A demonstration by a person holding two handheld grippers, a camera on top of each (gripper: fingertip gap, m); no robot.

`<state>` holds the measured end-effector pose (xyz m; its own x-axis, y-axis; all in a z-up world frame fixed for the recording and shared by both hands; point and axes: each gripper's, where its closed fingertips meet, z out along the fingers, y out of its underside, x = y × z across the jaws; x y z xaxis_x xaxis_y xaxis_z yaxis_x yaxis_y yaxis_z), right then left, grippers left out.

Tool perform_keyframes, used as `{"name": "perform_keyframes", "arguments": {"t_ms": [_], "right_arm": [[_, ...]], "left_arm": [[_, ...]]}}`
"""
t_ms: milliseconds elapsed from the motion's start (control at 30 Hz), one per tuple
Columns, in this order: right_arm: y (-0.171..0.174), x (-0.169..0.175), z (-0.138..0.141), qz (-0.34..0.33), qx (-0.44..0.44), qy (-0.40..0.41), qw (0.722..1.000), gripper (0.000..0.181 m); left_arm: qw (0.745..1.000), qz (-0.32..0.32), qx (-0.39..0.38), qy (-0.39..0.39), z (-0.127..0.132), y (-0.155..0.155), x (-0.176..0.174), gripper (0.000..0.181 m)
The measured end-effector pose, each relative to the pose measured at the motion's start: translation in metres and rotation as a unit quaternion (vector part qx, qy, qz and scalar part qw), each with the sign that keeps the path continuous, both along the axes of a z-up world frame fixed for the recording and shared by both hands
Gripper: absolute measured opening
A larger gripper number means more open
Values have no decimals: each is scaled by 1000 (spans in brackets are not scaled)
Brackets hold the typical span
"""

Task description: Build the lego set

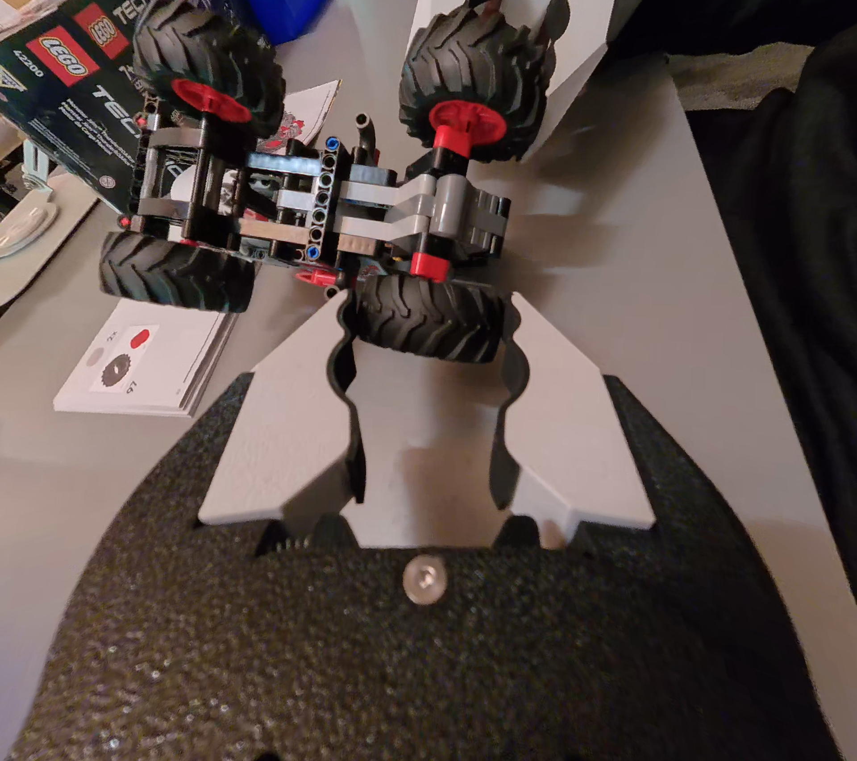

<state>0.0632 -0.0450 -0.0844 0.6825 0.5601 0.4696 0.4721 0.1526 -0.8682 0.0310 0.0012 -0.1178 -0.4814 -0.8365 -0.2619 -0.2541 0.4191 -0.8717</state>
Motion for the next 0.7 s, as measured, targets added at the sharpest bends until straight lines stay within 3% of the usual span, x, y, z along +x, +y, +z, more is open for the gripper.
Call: {"name": "perform_keyframes", "arguments": {"t_ms": [700], "right_arm": [[4, -3, 2, -16, 18, 13, 1000, 49]], "left_arm": [[999, -1, 26, 23, -7, 4, 3, 59]]}}
